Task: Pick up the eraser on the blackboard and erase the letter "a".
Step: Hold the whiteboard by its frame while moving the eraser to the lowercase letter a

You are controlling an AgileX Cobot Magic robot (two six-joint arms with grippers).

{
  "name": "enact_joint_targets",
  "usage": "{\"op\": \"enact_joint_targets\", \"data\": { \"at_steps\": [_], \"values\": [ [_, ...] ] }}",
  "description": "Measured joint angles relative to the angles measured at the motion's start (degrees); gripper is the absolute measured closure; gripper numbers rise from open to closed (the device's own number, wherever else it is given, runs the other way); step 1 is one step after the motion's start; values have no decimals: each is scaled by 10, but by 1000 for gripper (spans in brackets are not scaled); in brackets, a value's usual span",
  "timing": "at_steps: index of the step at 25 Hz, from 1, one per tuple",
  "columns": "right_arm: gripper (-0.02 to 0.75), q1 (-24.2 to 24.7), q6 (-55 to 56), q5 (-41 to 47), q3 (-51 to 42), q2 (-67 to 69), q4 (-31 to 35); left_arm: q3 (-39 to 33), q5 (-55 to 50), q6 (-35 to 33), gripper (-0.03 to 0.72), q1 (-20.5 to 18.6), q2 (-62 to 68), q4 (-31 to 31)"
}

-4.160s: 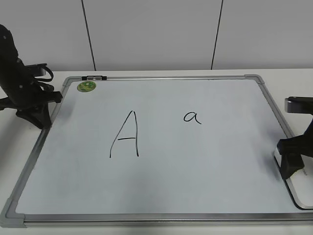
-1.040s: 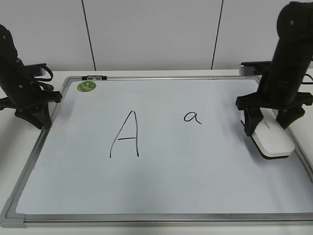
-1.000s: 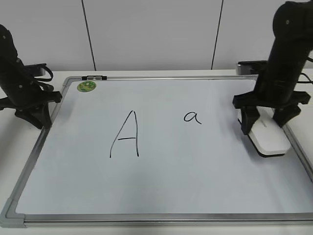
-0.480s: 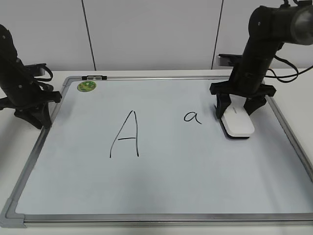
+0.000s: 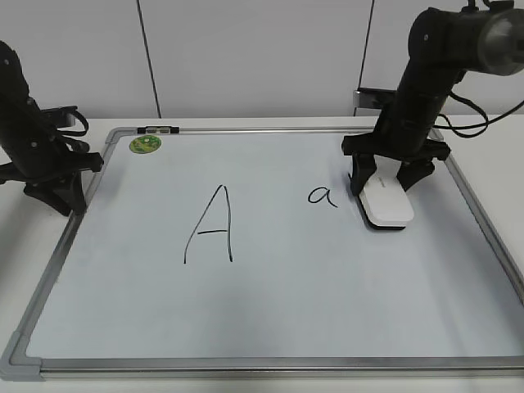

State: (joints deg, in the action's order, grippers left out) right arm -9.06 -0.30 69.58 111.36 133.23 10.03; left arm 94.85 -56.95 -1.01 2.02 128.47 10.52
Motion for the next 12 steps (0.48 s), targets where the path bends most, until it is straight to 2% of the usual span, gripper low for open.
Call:
{"op": "enact_joint_targets", "data": {
  "at_steps": [12],
  "values": [
    [205,-39,-7,5,59,39,11,0,-1,0,524,0,0,0]
  ]
}}
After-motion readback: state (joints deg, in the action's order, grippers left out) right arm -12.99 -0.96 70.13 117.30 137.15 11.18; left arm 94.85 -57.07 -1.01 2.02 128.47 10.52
